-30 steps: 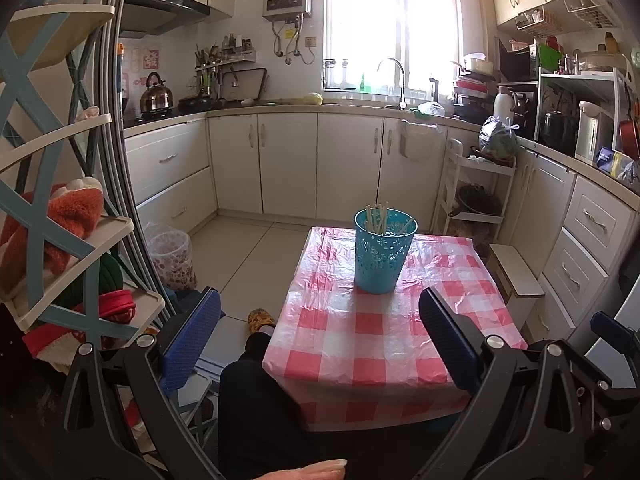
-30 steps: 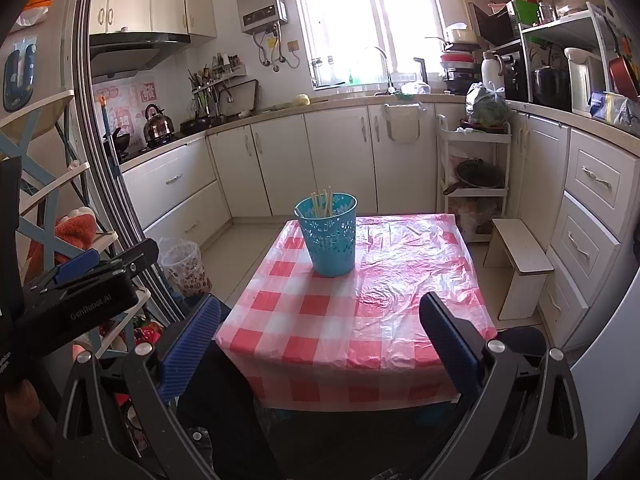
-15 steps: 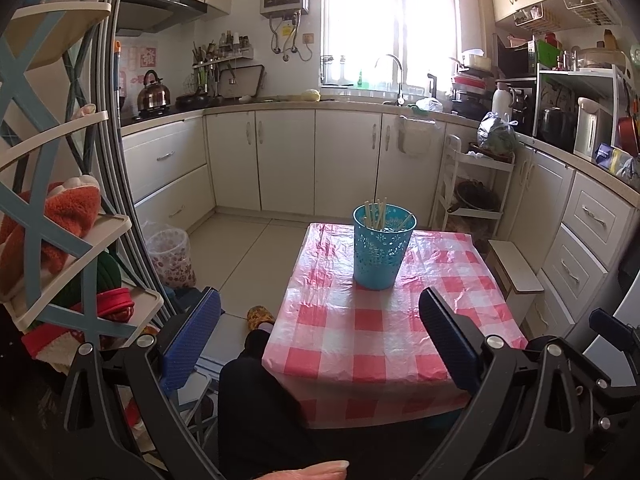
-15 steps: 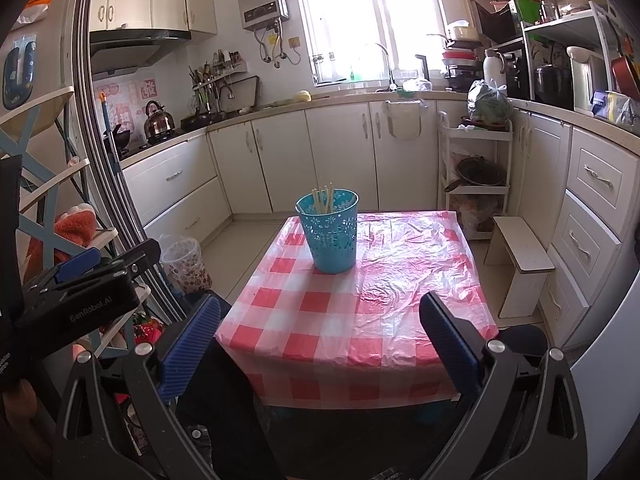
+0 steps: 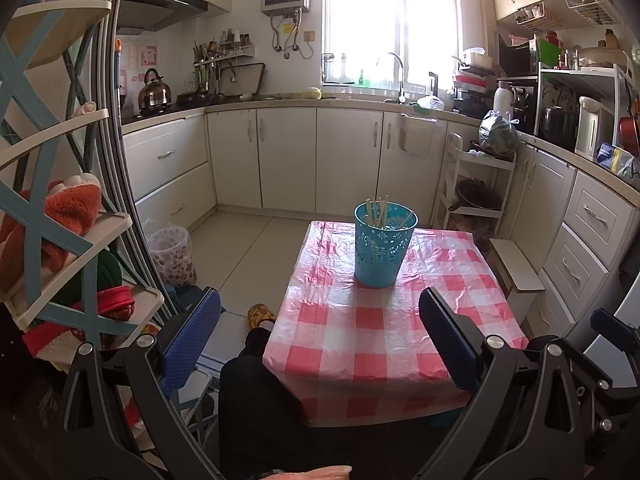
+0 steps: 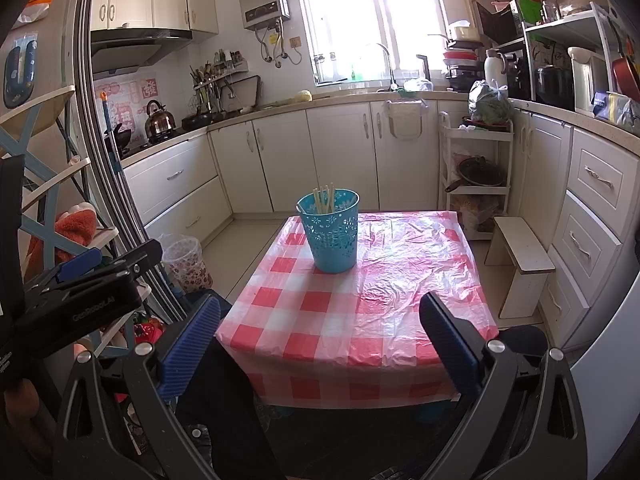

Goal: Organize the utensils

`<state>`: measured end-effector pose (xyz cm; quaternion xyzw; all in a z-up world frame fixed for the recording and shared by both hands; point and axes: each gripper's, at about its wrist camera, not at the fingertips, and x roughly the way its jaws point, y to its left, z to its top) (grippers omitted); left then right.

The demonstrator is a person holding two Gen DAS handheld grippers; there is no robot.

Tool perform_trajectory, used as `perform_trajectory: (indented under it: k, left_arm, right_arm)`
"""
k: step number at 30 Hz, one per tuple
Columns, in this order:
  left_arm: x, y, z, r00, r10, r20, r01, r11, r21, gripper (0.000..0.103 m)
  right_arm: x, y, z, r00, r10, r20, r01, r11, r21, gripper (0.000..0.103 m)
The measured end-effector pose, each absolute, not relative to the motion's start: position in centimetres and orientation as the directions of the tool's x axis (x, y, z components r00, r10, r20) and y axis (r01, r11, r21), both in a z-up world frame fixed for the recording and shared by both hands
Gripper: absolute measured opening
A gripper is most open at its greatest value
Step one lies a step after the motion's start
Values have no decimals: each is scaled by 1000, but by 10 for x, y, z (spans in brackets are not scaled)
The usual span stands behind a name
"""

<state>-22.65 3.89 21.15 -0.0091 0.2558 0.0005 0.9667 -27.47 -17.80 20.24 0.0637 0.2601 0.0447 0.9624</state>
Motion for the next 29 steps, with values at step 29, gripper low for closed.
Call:
perform_trajectory:
  k: [29]
  left_arm:
    - [-212, 31, 197, 848, 1, -530, 8, 1000, 16, 95]
  right_arm:
    - [-271, -187, 196, 867, 119, -483, -56, 988, 144, 96]
